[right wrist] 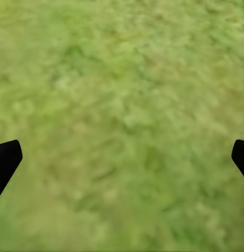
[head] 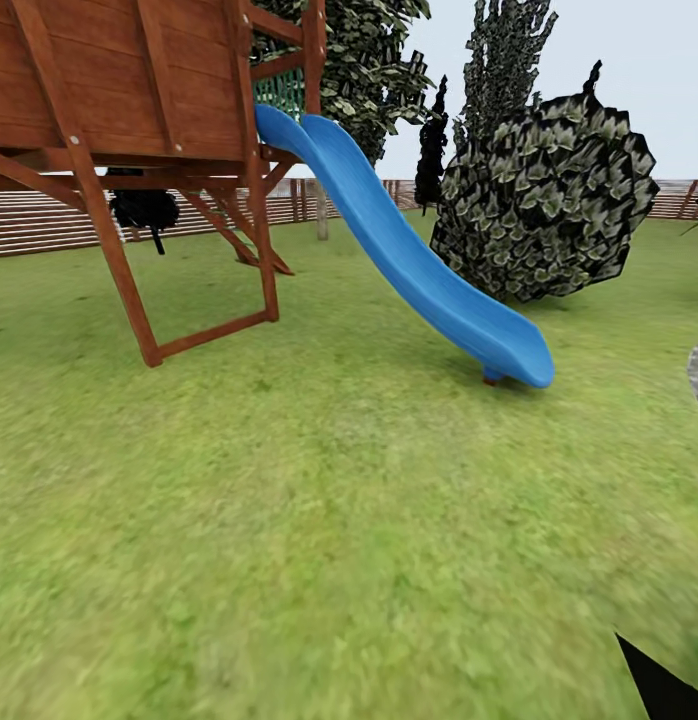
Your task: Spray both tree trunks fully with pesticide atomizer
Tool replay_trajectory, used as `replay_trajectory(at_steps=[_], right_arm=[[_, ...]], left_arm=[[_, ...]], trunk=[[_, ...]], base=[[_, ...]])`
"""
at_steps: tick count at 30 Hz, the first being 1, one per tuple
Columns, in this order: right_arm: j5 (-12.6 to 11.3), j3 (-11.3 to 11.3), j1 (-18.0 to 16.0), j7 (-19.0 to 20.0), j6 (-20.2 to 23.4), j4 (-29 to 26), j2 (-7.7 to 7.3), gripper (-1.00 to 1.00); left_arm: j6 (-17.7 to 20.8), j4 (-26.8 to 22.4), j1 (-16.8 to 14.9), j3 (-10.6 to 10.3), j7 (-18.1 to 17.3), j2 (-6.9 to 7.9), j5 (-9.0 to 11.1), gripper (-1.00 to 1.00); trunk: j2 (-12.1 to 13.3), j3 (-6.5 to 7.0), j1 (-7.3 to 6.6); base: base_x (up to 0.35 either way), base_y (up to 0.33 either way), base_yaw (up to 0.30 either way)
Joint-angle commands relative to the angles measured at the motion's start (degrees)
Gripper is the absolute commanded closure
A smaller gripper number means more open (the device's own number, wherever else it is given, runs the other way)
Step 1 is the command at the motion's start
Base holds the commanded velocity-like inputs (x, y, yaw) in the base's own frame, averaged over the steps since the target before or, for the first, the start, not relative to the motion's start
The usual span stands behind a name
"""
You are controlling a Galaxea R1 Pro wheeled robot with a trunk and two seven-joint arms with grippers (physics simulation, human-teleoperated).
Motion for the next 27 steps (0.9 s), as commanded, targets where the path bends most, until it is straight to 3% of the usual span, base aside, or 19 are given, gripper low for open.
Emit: replay_trajectory(at_steps=[1, 14, 27], right_arm=[[-0.01, 0.00, 0.00, 0.00, 0.00, 0.00, 0.00, -1.00], [0.00, 0.00, 0.00, 0.00, 0.00, 0.00, 0.00, -1.00], [0.02, 0.00, 0.00, 0.00, 0.00, 0.00, 0.00, -1.00]], left_arm=[[0.00, 0.00, 0.00, 0.00, 0.00, 0.00, -0.01, -1.00], [0.00, 0.00, 0.00, 0.00, 0.00, 0.00, 0.01, -1.00], [-0.09, 0.00, 0.00, 0.00, 0.00, 0.00, -0.01, -1.00]], trunk=[[0.00, 0.00, 0.00], [0.00, 0.00, 0.00], [0.00, 0.00, 0.00]], base=[[0.340, 0.000, 0.000], [0.340, 0.000, -0.016], [0.340, 0.024, -0.143]])
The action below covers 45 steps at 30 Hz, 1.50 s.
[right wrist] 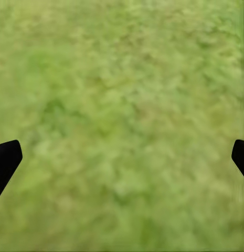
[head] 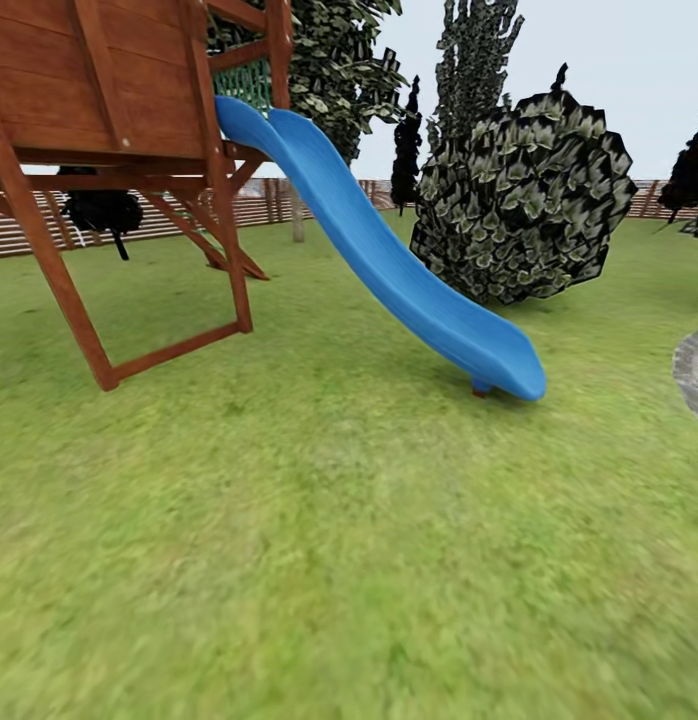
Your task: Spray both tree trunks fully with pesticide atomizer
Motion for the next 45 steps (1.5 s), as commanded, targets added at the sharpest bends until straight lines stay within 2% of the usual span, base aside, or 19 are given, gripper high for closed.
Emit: replay_trajectory(at_steps=[1, 30, 45], right_arm=[[0.01, 0.00, 0.00, 0.00, 0.00, 0.00, 0.00, -1.00], [-0.04, 0.00, 0.00, 0.00, 0.02, 0.00, 0.00, -1.00], [-0.03, 0.00, 0.00, 0.00, 0.02, 0.00, 0.00, -1.00]], left_arm=[[0.00, 0.00, 0.00, 0.00, 0.00, 0.00, -0.01, -1.00], [0.00, 0.06, 0.00, 0.00, 0.00, 0.00, 0.02, -1.00], [0.03, -0.02, 0.00, 0.07, 0.00, 0.00, 0.02, -1.00]], trunk=[[0.00, 0.00, 0.00], [0.00, 0.00, 0.00], [0.00, 0.00, 0.00]], base=[[0.340, 0.073, -0.186], [0.339, 0.075, -0.245], [0.145, 0.014, -0.264]])
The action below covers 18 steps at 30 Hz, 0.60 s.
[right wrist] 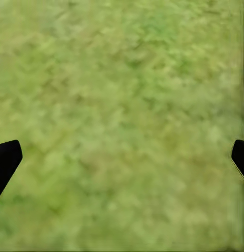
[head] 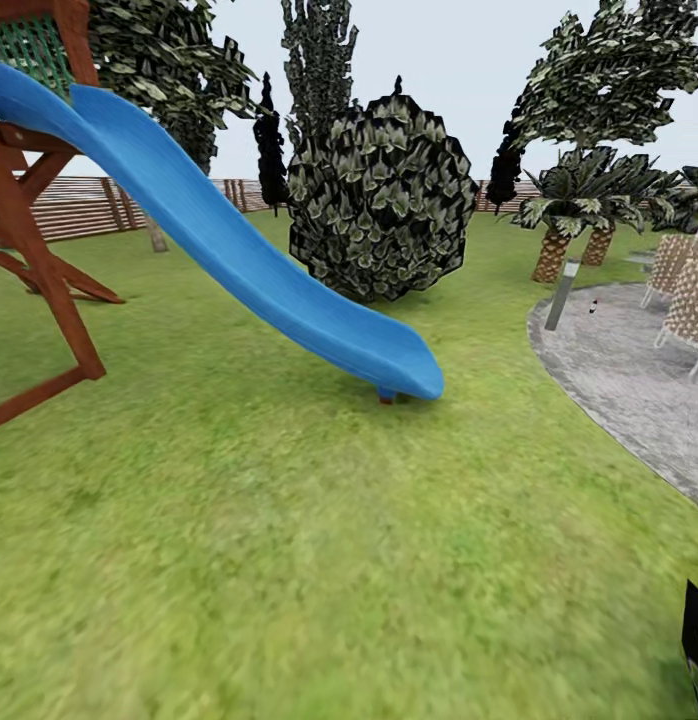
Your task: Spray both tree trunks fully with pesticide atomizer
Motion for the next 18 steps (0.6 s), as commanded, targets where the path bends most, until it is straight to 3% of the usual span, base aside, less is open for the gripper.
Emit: replay_trajectory(at_steps=[1, 18], right_arm=[[-0.01, 0.00, 0.00, 0.00, 0.03, 0.00, 0.00, -1.00], [0.02, 0.00, 0.00, 0.00, 0.02, 0.00, 0.00, -1.00]], left_arm=[[0.03, -0.03, 0.00, 0.01, 0.00, 0.00, 0.00, -1.00], [0.06, 0.02, 0.00, 0.02, 0.00, 0.00, 0.00, -1.00]], trunk=[[0.00, 0.00, 0.00], [0.00, 0.00, 0.00]], base=[[0.321, 0.000, -0.264], [0.336, 0.000, -0.264]])
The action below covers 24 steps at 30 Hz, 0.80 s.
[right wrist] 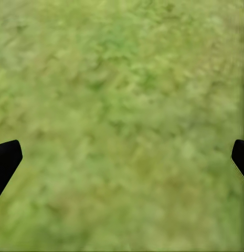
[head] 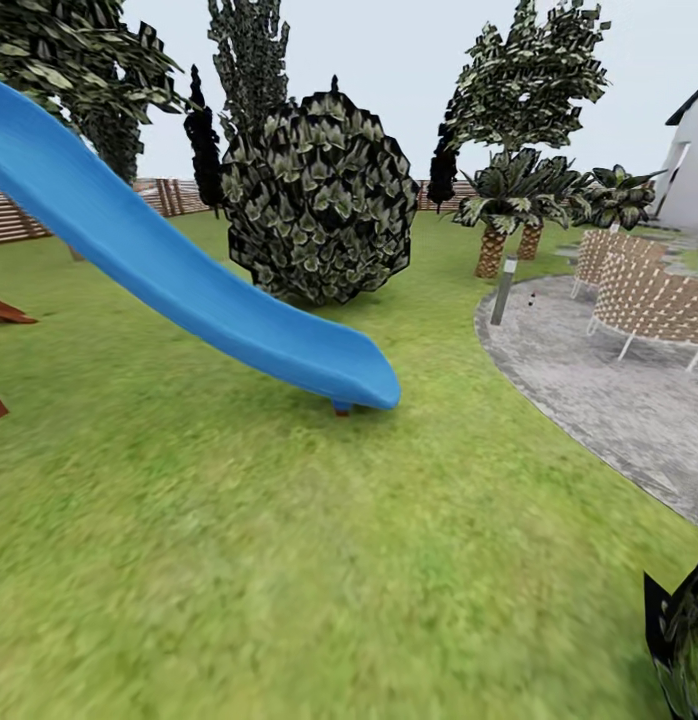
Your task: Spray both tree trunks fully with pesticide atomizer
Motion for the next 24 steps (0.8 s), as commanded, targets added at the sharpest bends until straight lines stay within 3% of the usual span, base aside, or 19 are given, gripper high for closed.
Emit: replay_trajectory(at_steps=[1, 12, 24], right_arm=[[-0.01, 0.00, 0.00, 0.00, 0.00, 0.00, 0.00, -1.00], [-0.02, 0.00, 0.00, 0.00, -0.04, 0.00, 0.00, -1.00], [-0.01, 0.00, 0.00, 0.00, -0.05, 0.00, 0.00, -1.00]], left_arm=[[0.00, 0.00, 0.00, 0.00, 0.00, 0.00, 0.00, -1.00], [0.00, 0.00, 0.00, 0.00, 0.03, 0.00, 0.00, -1.00], [0.00, 0.00, 0.00, 0.00, 0.00, 0.00, 0.00, -1.00]], trunk=[[0.00, 0.00, 0.00], [0.00, 0.00, 0.00], [0.00, 0.00, 0.00]], base=[[0.338, 0.000, -0.263], [0.339, 0.000, -0.257], [0.339, 0.000, -0.027]])
